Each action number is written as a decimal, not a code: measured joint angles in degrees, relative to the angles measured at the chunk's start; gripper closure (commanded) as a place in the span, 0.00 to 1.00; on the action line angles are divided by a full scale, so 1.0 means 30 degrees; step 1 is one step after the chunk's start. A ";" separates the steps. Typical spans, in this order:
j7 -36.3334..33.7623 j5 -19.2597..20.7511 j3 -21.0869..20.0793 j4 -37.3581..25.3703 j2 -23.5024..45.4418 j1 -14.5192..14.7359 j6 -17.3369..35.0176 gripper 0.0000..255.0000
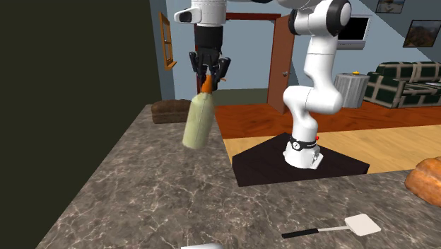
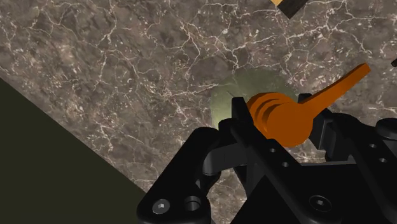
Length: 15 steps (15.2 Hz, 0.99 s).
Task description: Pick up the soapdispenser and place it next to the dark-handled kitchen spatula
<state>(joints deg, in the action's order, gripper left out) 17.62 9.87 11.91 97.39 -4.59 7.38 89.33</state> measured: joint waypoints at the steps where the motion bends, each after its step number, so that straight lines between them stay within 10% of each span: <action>1: -0.0440 -0.0031 -0.0221 0.0280 -0.0062 0.0186 0.0147 1.00; 15: -0.6196 -0.0828 -0.3117 0.0496 0.2090 0.2835 0.1696 1.00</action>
<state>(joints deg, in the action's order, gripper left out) -0.97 7.38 2.56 98.87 1.68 15.88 94.42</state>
